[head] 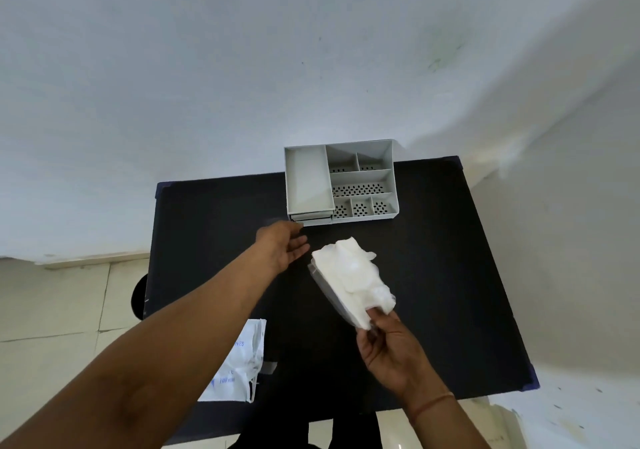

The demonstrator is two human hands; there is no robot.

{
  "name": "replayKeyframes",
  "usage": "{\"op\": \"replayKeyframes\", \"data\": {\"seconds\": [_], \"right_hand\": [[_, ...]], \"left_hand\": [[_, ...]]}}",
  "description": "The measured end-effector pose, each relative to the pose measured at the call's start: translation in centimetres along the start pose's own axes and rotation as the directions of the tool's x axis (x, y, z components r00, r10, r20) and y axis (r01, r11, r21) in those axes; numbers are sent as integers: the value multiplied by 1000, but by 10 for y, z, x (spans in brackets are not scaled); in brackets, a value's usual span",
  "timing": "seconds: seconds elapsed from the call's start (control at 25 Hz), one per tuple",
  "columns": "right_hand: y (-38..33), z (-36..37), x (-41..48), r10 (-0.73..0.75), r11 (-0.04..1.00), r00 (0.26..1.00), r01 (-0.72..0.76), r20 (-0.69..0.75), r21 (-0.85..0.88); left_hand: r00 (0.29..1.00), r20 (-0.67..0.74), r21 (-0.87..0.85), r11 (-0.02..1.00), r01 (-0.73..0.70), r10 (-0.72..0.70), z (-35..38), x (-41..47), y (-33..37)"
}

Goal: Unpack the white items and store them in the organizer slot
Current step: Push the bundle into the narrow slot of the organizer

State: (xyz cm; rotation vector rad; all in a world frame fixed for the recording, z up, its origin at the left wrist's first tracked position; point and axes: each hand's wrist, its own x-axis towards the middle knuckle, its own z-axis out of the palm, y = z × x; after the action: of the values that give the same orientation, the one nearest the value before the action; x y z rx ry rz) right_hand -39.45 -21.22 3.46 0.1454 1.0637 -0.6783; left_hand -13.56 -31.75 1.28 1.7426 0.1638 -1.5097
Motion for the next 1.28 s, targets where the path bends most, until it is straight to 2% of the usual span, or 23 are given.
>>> {"op": "replayKeyframes", "data": {"seconds": [0.24, 0.56, 0.92, 1.04, 1.2, 1.28], "right_hand": [[10, 0, 2, -63, 997, 996, 66, -65, 44], [9, 11, 3, -108, 992, 991, 112, -80, 53], [8, 27, 15, -138, 990, 987, 139, -80, 8], [11, 36, 18, -139, 990, 987, 141, -79, 14], [21, 50, 29, -119, 991, 988, 124, -93, 42], [27, 59, 36, -114, 991, 988, 120, -107, 50]], "left_hand": [[999, -41, -49, 998, -30, 28, 24, 21, 12], [994, -99, -71, 996, -54, 47, 27, 18, -1], [998, -10, 25, 998, 58, -58, -22, -15, -71], [998, -4, 84, 995, 57, -57, -31, -27, -77], [998, -11, 49, 997, 66, -66, -38, -45, -82], [999, -22, 53, 998, 25, -24, -40, -52, -84]]}}
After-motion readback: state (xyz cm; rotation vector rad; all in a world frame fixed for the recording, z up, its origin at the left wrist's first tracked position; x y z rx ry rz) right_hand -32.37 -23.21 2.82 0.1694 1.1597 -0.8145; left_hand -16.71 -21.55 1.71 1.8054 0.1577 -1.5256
